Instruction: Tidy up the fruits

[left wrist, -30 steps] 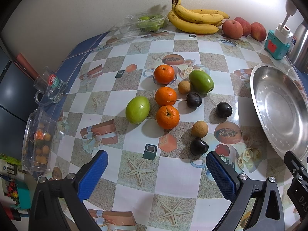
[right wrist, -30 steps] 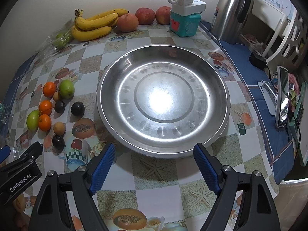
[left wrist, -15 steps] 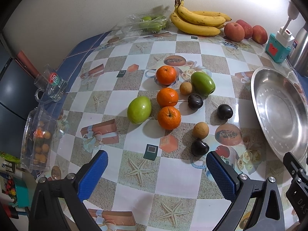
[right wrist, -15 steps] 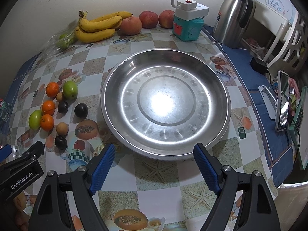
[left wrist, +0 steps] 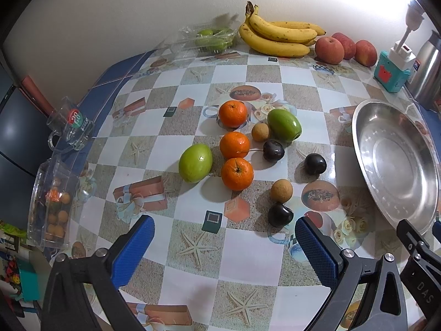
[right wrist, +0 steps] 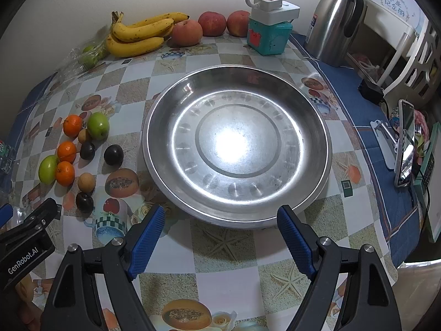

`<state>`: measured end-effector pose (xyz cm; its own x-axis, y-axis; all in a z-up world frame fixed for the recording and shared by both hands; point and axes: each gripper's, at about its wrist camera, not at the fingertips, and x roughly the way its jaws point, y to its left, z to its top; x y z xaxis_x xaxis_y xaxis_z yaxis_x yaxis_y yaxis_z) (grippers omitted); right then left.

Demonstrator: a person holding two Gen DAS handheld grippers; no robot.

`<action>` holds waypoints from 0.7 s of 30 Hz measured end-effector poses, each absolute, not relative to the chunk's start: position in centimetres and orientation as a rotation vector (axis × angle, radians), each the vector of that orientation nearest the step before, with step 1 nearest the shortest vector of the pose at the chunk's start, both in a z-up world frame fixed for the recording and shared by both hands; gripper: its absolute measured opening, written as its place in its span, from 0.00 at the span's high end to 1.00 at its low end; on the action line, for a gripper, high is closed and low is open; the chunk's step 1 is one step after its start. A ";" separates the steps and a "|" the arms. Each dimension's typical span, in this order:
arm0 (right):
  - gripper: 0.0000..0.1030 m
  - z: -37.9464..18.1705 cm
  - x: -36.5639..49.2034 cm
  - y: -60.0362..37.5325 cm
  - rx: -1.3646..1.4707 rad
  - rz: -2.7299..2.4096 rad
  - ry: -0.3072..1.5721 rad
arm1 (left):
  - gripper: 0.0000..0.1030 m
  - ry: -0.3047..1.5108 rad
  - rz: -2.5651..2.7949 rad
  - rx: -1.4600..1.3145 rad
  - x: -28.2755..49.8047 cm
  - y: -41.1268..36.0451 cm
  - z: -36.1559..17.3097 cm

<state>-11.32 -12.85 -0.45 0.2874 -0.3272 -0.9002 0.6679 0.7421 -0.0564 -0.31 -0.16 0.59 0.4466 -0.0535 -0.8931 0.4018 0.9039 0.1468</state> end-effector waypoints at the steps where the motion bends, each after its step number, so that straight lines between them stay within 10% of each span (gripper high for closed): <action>1: 0.18 -0.5 -11.3 -12.8 0.362 -0.683 1.092 | 0.00 1.075 -0.291 0.363 -0.3 -0.2 0.6; 21: 0.18 -0.6 -11.3 -12.8 0.373 -0.685 1.096 | 0.00 1.073 -0.290 0.348 -0.3 0.1 0.9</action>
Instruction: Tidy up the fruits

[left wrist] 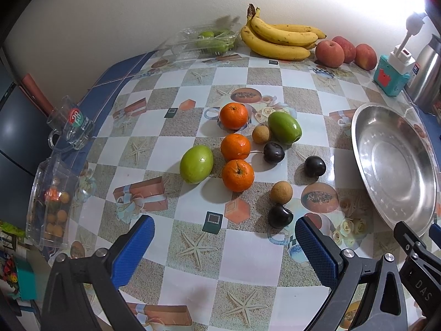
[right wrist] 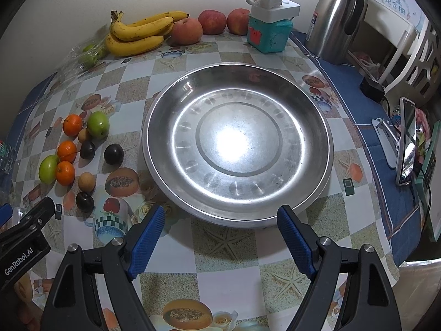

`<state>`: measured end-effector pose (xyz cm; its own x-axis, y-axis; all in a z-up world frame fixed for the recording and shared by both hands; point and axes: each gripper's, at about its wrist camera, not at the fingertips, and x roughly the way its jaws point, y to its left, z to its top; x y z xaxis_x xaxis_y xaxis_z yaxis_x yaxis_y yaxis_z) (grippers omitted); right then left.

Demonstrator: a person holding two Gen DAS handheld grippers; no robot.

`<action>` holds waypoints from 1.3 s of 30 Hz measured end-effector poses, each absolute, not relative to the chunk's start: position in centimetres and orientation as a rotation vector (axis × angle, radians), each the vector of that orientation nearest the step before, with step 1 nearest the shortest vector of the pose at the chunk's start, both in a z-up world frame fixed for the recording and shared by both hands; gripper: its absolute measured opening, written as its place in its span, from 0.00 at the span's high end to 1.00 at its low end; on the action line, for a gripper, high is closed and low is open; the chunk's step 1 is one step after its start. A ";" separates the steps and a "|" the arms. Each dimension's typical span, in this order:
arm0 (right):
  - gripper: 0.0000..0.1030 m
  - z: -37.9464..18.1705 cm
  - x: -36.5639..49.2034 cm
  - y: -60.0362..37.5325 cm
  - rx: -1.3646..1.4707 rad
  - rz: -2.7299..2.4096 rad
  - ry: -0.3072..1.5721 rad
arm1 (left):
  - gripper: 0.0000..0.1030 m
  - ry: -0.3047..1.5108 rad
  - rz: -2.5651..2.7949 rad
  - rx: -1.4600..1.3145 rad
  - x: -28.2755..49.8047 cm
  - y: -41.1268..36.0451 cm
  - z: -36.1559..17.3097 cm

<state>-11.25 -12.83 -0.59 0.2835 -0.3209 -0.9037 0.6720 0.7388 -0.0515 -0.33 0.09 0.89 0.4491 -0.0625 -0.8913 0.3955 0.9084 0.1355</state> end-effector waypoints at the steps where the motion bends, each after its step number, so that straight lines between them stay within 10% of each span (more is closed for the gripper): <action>1: 0.18 -0.6 -11.2 -12.8 0.374 -0.684 1.097 | 0.00 1.072 -0.290 0.348 -0.3 0.1 0.9; 39: 0.18 1.6 -3.9 -11.9 0.498 -0.497 0.988 | 0.00 1.077 -0.145 0.127 7.0 2.5 1.8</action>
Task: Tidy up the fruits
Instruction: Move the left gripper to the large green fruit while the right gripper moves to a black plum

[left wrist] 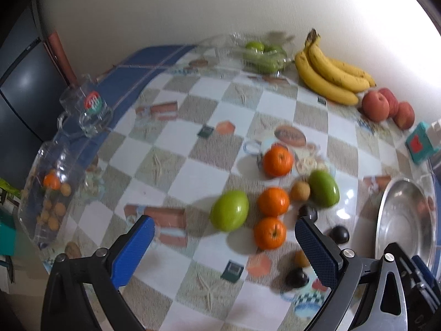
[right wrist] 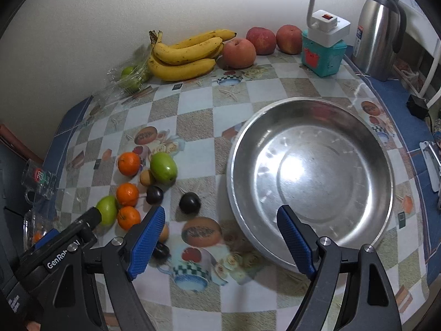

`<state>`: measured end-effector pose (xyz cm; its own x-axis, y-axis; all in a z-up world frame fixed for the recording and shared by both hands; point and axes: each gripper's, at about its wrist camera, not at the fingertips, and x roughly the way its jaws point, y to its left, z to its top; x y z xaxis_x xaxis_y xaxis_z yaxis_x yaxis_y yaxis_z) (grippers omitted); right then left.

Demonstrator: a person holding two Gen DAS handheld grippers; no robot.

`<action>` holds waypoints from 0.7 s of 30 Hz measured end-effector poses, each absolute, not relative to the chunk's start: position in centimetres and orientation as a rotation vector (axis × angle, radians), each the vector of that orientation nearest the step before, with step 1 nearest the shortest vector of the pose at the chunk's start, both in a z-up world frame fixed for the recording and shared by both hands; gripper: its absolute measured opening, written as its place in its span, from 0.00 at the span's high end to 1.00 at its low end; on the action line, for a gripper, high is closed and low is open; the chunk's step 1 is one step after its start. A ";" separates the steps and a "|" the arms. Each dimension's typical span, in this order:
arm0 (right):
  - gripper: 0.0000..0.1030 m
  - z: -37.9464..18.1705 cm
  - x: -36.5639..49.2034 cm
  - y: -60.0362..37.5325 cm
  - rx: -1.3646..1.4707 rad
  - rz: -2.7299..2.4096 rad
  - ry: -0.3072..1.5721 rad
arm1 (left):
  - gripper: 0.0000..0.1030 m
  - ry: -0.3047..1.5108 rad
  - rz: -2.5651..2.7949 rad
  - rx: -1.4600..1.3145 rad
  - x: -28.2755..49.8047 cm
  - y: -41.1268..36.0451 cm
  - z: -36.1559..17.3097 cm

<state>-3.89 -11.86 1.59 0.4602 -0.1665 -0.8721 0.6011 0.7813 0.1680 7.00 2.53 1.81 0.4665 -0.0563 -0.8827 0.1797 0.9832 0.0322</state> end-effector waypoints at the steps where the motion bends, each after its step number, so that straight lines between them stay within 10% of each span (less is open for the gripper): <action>1: 0.18 1.5 -3.5 -11.9 0.496 -0.498 0.993 | 0.00 1.069 -0.139 0.126 7.3 2.4 1.9; 21: 0.18 1.0 2.1 -12.7 0.470 -0.427 1.034 | 0.00 1.157 -0.098 0.081 13.3 2.7 1.3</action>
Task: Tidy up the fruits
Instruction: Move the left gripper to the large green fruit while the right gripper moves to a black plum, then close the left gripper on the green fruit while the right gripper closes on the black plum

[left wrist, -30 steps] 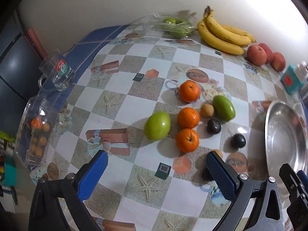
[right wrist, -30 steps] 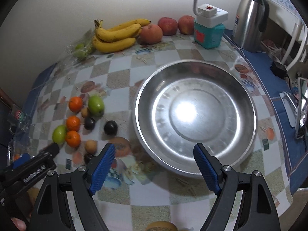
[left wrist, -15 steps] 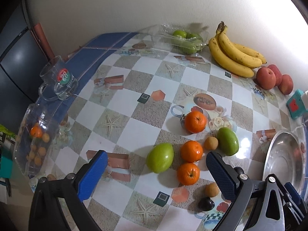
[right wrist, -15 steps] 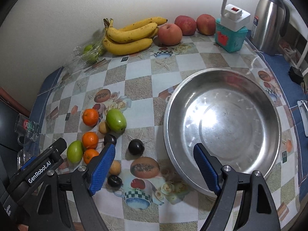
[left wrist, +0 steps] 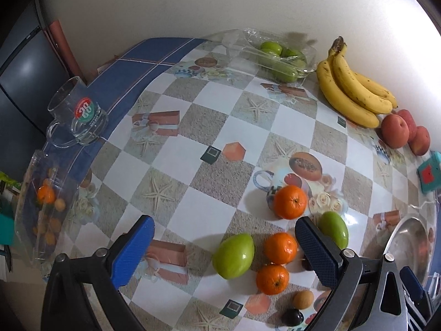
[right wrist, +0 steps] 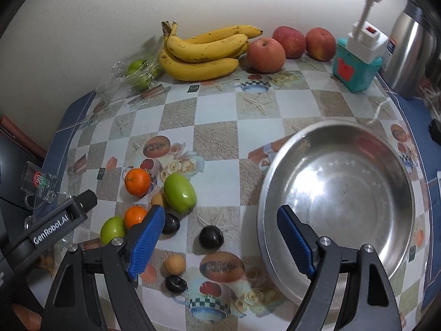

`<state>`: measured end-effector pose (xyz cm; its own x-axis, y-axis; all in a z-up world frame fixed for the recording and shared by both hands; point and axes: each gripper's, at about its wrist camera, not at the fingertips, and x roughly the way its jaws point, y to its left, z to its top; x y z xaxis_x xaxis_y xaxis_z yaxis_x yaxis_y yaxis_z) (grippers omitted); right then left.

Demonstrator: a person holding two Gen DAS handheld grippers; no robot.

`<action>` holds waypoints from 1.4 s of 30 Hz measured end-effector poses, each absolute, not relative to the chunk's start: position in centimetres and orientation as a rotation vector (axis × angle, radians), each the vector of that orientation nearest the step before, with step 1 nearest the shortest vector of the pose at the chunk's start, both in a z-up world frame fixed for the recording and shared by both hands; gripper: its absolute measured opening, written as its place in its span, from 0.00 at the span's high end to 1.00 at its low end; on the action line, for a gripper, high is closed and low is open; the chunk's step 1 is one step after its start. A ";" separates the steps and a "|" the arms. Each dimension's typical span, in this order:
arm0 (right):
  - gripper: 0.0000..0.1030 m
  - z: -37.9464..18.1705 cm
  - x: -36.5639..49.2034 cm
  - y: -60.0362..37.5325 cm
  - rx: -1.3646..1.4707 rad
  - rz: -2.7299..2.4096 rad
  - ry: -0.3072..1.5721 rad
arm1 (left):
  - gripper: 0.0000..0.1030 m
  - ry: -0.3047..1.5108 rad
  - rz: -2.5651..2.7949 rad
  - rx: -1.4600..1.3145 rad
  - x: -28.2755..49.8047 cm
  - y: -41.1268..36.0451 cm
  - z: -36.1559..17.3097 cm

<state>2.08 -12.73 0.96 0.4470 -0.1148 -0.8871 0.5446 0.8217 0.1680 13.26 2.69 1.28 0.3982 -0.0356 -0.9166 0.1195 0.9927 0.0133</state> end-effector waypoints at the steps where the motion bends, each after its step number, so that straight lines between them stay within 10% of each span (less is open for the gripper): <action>1: 0.18 0.9 2.3 -12.7 0.470 -0.421 1.038 | 0.00 1.160 -0.096 0.080 13.3 2.8 1.2; 19: 0.26 -2.3 3.5 -10.7 0.425 -0.334 1.139 | 0.02 1.279 -0.085 0.061 13.4 3.9 -2.6; 42: 0.49 -5.4 3.9 -10.9 0.451 -0.314 1.221 | 0.39 1.406 -0.133 -0.107 12.8 5.7 -5.8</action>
<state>3.94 -10.91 -5.43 0.3174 0.0089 -0.9483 0.4647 0.8702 0.1637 12.79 5.70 -5.80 0.1590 -0.1560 -0.9749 0.0293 0.9877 -0.1533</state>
